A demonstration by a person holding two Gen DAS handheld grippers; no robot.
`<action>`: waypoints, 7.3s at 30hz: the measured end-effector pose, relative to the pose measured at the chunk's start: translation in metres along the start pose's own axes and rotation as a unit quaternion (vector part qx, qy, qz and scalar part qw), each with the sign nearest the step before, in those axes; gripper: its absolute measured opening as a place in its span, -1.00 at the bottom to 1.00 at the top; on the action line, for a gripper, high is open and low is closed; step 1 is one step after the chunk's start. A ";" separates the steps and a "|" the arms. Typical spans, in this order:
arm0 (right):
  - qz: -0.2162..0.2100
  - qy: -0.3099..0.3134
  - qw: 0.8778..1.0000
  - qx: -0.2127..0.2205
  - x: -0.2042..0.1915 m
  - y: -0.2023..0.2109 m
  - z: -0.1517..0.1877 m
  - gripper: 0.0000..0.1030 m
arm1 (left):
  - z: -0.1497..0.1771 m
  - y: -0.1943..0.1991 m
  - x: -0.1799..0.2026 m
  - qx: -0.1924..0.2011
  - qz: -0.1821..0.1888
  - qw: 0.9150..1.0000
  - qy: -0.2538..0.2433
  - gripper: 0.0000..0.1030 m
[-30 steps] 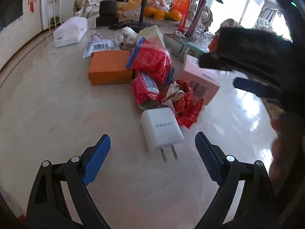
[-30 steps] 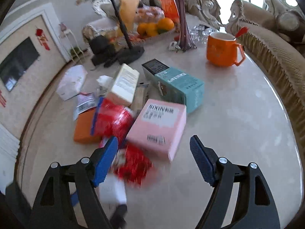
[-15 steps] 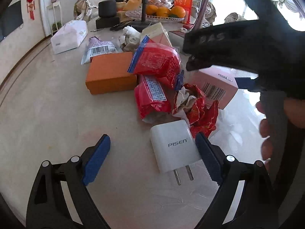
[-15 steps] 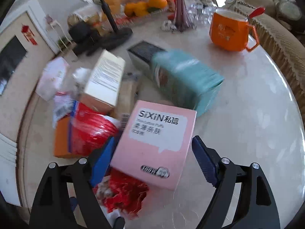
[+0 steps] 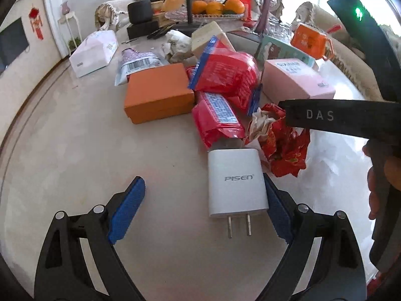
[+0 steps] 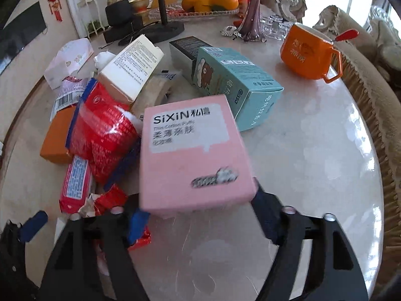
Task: Collect trash
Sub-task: 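Grasp the white PISEN charger with the left tool while the right tool grasps the pink SiXiN box, then carry the charger and pink box over the wastebasket and open both tools, then move both open tools back over the table toward the orange box and red wrapper, then grasp the orange box with the left tool while the right tool grasps the red wrapper, then carry the orange box and red wrapper over the wastebasket and open both tools, then move both open tools back to the table toward the red snack packs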
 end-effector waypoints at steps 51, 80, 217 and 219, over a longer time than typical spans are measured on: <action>-0.120 -0.138 0.979 -0.091 -0.026 0.059 0.420 0.37 | 0.362 0.037 0.037 -0.103 0.163 0.979 -0.057 0.85; -0.129 0.006 0.979 0.157 -0.041 0.196 0.263 0.45 | 0.190 0.162 -0.051 0.048 0.114 0.992 -0.004 0.85; -0.076 -0.077 0.973 0.205 0.039 0.192 0.176 0.52 | 0.086 0.127 0.015 0.099 0.070 0.992 0.025 0.70; -0.076 -0.083 0.973 0.202 0.046 0.183 0.140 0.52 | 0.047 0.104 0.020 0.093 0.060 0.993 0.050 0.70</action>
Point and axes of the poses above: each gripper's, at about its wrist camera, not at the fingertips, and y roughly against the way its jaws point, x to its right, z to its underside, the point moved 9 cm from there along -y, roughly the way its jaws point, and after that the axes turned 3 degrees about -y, right-handed, at the moved point
